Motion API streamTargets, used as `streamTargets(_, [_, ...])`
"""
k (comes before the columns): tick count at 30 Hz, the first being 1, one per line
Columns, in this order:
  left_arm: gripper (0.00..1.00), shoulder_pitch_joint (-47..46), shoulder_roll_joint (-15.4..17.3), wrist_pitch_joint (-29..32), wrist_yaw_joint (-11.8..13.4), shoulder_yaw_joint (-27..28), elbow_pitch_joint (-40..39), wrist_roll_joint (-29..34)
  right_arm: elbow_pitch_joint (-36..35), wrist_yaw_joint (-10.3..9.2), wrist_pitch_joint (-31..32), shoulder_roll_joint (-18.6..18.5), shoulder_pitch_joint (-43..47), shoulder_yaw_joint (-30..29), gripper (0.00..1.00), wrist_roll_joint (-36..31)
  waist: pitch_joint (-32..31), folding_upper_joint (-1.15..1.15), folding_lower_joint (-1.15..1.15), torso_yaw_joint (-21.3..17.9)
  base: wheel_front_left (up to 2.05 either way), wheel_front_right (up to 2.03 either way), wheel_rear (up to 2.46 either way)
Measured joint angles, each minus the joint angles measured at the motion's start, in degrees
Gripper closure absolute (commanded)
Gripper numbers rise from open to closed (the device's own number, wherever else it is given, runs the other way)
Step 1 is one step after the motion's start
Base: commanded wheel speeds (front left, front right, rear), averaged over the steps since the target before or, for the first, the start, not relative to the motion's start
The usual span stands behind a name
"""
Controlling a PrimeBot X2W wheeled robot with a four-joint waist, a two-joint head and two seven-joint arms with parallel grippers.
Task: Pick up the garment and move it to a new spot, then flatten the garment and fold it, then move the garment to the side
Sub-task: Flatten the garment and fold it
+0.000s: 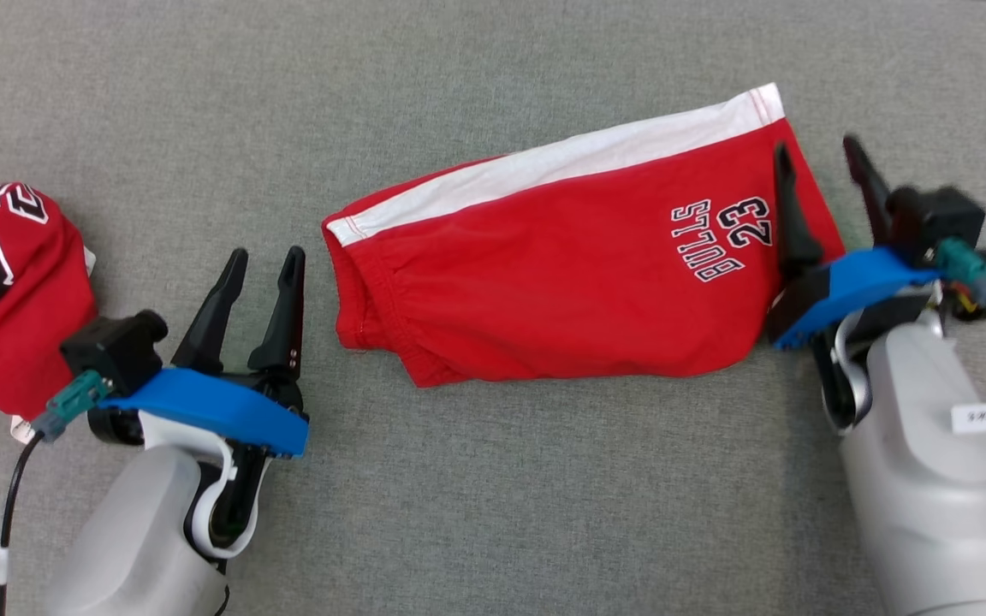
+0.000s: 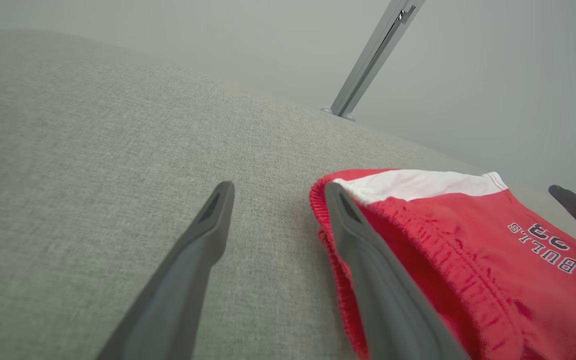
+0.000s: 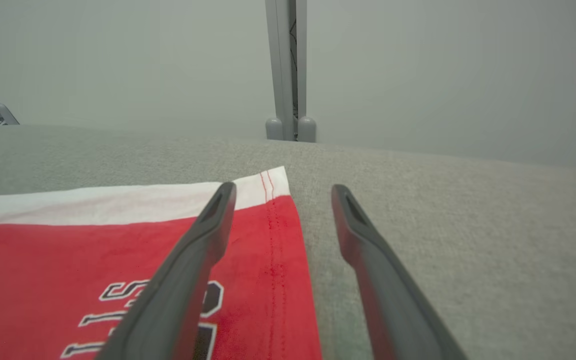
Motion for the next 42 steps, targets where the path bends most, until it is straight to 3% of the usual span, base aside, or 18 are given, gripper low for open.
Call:
streamTargets(8, [0.0,4.15,-1.26,0.0,0.0,3.55,0.89,3.11,11.83,0.0,1.46,-0.08,1.74,1.46,0.0,-1.86,-2.66,-0.02,-0.01,-0.74,0.0,0.0,0.0])
streamTargets(10, [0.0,4.73,-1.64,0.0,0.0,3.77,0.97,3.6,14.66,0.0,3.03,-0.11,0.7,2.31,0.54,-1.49,-3.21,-0.02,-0.01,-0.84,0.0,0.0,0.0])
streamTargets(11, [0.0,4.95,-1.74,0.0,-0.01,3.81,1.02,3.74,15.73,0.0,3.52,-0.15,0.21,2.56,1.0,-0.6,-3.44,-0.02,-0.01,-0.88,0.0,0.0,0.0])
streamTargets(23, [0.0,8.95,-2.89,0.0,0.0,7.4,4.65,5.39,23.53,0.02,0.07,0.08,0.93,4.9,1.0,12.99,-8.47,-0.02,0.0,-2.3,0.0,0.0,0.0])
streamTargets(28, [0.0,12.01,-4.04,0.0,0.0,9.59,6.09,6.95,16.25,0.01,0.07,0.01,7.22,3.41,1.0,17.3,-11.58,-0.01,0.0,-4.16,0.0,0.0,0.0])
streamTargets(37, [0.0,16.74,-5.93,0.0,0.0,11.51,7.39,9.4,8.22,0.01,0.07,-0.02,16.35,1.36,1.0,16.79,-15.99,-0.01,-0.01,-6.84,0.0,0.0,0.0])
streamTargets(42, [0.0,17.06,-6.6,0.0,0.0,11.44,7.81,9.78,2.42,0.0,0.05,-0.13,15.49,5.05,1.0,17.33,-16.63,-0.01,0.0,-5.78,0.0,0.0,0.0])
